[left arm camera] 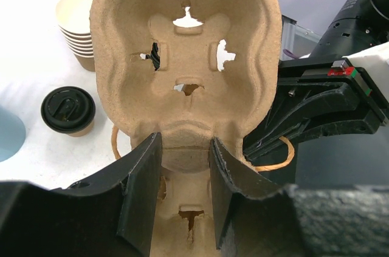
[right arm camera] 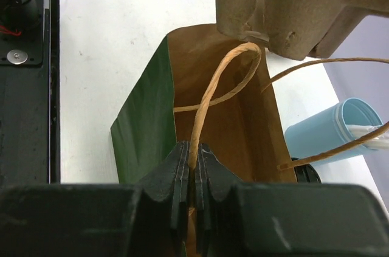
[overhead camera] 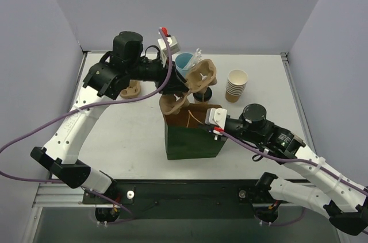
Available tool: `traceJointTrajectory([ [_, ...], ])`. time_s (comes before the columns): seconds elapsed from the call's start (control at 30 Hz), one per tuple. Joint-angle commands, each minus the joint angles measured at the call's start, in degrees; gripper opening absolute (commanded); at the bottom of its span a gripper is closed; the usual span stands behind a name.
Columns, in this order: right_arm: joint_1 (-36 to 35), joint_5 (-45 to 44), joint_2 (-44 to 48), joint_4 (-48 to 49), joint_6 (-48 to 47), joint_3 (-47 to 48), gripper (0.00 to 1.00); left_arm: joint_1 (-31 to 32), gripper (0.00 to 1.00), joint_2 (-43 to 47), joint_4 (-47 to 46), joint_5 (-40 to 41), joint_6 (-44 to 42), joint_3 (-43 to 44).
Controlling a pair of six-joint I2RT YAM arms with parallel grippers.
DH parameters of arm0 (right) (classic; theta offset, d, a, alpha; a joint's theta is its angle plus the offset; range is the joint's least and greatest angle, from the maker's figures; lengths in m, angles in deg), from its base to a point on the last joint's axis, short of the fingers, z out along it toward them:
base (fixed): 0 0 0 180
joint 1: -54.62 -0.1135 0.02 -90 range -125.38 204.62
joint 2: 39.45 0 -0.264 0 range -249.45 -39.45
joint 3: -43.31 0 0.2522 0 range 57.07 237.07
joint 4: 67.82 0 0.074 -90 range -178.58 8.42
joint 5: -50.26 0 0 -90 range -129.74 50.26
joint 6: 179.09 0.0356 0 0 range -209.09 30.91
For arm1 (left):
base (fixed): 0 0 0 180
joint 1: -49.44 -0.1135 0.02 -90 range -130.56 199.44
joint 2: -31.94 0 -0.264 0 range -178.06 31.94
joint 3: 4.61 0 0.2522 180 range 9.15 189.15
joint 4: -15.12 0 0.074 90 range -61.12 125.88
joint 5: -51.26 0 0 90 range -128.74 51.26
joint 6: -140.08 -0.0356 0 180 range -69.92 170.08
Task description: Pack the takeout coffee
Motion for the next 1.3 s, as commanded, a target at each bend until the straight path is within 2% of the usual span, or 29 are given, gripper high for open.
traceJointTrajectory([
  [0.0, 0.23, 4.72, 1.45, 3.6, -3.54, -0.82, 0.0, 0.41, 0.15, 0.13, -1.43, -3.23, -2.39, -0.13],
  [0.77, 0.14, 5.77, 1.97, 3.77, -6.62, -1.97, 0.0, 1.9, 0.11, -1.01, 2.54, -3.05, -11.97, -5.13],
  [1.27, 0.14, 5.51, 2.06, 3.86, -7.15, -2.41, 0.0, 3.57, 0.09, -1.18, -4.67, -5.77, -11.09, -7.95],
])
